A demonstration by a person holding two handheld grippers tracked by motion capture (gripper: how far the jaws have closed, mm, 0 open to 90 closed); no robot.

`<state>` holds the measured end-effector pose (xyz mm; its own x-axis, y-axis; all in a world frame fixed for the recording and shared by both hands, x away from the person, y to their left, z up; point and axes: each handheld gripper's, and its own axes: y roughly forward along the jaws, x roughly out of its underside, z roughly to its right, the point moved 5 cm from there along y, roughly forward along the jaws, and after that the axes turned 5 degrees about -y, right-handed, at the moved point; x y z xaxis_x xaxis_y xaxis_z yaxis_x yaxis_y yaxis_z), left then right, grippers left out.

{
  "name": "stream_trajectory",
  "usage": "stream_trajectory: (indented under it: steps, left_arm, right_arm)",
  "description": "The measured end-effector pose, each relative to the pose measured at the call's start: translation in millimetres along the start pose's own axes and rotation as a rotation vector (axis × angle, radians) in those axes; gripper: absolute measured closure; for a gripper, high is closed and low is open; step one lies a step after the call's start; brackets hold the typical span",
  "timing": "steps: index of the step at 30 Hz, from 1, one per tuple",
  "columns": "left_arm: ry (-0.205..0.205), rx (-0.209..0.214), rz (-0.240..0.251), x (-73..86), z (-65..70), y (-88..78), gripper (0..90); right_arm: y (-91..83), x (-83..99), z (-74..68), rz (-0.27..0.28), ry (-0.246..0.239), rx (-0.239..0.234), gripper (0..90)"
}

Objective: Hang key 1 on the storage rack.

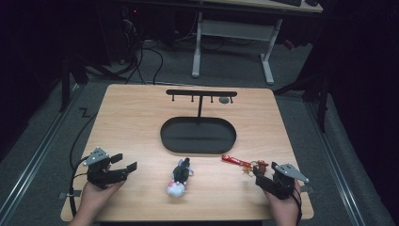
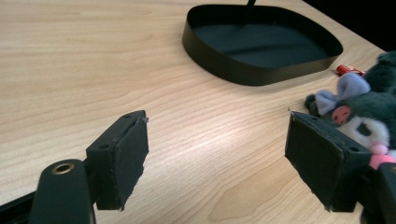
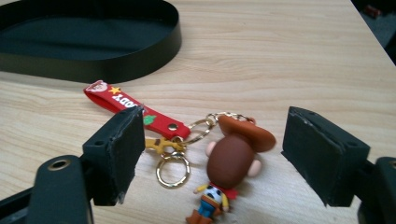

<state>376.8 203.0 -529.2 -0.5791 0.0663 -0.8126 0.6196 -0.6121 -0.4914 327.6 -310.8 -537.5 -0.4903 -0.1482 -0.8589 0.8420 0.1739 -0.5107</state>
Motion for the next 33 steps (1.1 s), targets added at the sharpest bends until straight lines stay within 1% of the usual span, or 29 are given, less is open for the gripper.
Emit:
stream_trajectory:
  steps: [1,3,4,5,6,7,8,12,15,16,22,24,26,28,29,33]
  left_arm:
    - [0.000,0.000,0.000,0.0,0.0,0.0,21.9]
    - [0.035,-0.022,-0.002,0.5,3.5,2.3,21.9]
    - [0.035,-0.022,-0.002,0.5,3.5,2.3,22.0]
    - [0.052,-0.031,-0.007,1.3,5.7,4.3,22.2]
    - [0.052,-0.031,-0.007,1.3,5.7,4.3,22.2]
    - [0.071,-0.041,-0.014,2.4,6.7,5.9,22.3]
    - [0.075,-0.044,-0.018,2.8,6.7,6.3,22.3]
    - [0.073,-0.047,-0.023,3.4,5.7,7.0,22.5]
    - [0.078,-0.054,-0.025,3.6,5.0,6.9,22.7]
    - [0.081,-0.057,-0.021,3.6,4.8,6.5,22.7]
    - [0.091,-0.078,-0.021,4.1,2.3,5.1,22.7]
    - [0.091,-0.084,-0.015,4.0,1.2,4.4,23.5]
    - [0.097,-0.097,-0.010,3.8,-0.2,3.9,24.5]
    - [0.100,-0.099,-0.010,3.9,-0.3,3.8,25.1]
    - [0.103,-0.102,-0.008,3.9,-0.4,3.7,25.4]
    - [0.102,-0.098,-0.008,4.2,-0.5,3.8,25.6]
  right_arm:
    - [0.7,-0.1,-1.4,0.003,-0.012,-0.003,20.4]
    - [1.3,0.1,-3.1,0.001,-0.020,-0.008,20.0]
    - [1.3,0.1,-3.1,0.001,-0.020,-0.008,20.0]
    - [1.8,-0.6,-3.7,0.009,-0.029,-0.014,19.7]
    - [1.8,-0.6,-3.7,0.009,-0.029,-0.014,19.7]
    - [1.5,-0.8,-4.4,0.012,-0.032,-0.019,19.6]
    - [1.1,-0.9,-4.9,0.013,-0.032,-0.024,19.5]
    - [-0.4,-2.1,-6.0,0.021,-0.035,-0.033,19.4]
    - [-0.7,-3.7,-7.8,0.028,-0.044,-0.036,19.4]
    - [-0.1,-4.1,-9.3,0.029,-0.045,-0.043,19.4]
    - [1.2,-3.5,-11.4,0.016,-0.058,-0.047,18.8]
    - [1.5,-3.4,-12.3,0.011,-0.054,-0.056,17.8]
    - [2.4,-3.1,-14.7,0.005,-0.062,-0.064,17.2]
    - [2.6,-3.0,-15.7,0.000,-0.062,-0.069,17.1]
    - [2.6,-3.2,-17.2,-0.009,-0.072,-0.067,16.0]
    - [0.7,-5.9,-19.7,0.000,-0.089,-0.063,15.7]
